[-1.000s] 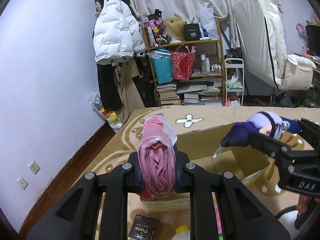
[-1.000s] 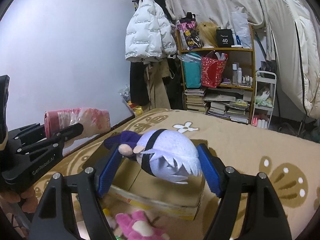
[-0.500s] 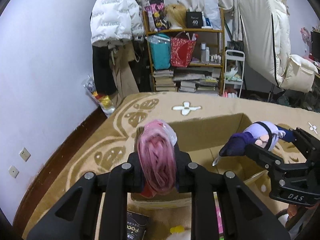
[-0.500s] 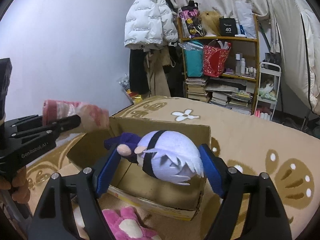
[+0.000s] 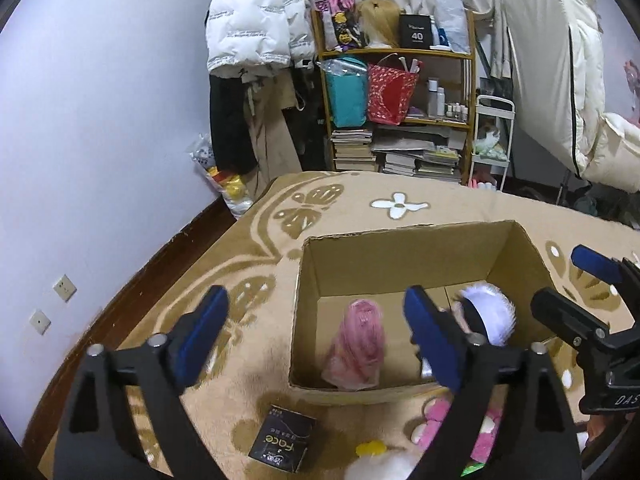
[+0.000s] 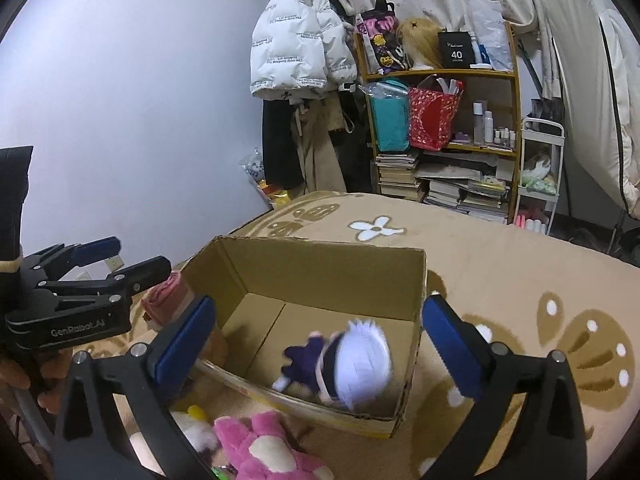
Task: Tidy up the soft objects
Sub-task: 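Lower the towel into the box with the left gripper while the right drops the doll in, then move both tools back toward the remaining items beside the box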
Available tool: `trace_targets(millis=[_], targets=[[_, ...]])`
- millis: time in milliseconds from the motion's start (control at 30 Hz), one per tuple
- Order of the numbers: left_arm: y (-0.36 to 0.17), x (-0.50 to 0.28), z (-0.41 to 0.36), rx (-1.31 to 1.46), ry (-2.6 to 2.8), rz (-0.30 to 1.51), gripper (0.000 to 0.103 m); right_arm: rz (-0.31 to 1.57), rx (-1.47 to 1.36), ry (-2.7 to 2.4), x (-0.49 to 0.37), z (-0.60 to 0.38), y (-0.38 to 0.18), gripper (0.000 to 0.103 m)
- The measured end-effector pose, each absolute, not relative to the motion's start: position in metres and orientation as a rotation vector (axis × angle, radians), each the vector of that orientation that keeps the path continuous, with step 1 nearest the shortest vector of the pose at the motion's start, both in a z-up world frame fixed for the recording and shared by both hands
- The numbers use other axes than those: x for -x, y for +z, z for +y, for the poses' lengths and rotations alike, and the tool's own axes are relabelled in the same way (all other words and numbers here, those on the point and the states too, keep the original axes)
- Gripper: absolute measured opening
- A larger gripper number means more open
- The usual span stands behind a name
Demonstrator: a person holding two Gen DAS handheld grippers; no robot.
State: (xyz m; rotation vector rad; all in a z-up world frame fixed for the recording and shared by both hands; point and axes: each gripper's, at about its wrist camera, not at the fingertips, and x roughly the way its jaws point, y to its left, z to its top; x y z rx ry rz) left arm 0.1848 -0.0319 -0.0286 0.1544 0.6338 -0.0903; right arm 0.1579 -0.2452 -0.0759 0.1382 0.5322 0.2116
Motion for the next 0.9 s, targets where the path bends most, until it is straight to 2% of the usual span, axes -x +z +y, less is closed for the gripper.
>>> trace_targets(millis=[67, 267, 900], targets=[[-0.027, -0.185, -0.029, -0.138, -0.086, 0.638, 0.099, 0.536, -0.148, 0.209, -0.155, -0.246, -0.075, 0.103], [-0.020, -0.177, -0.026, -0.125, -0.110, 0.635, 0.103, 0.544, -0.159, 0.198, -0.145, -0.249, -0.071, 0.103], [0.015, -0.103, -0.018, -0.144, -0.154, 0.659, 0.103, 0.526, -0.163, 0.140, -0.100, -0.247, -0.030, 0.103]])
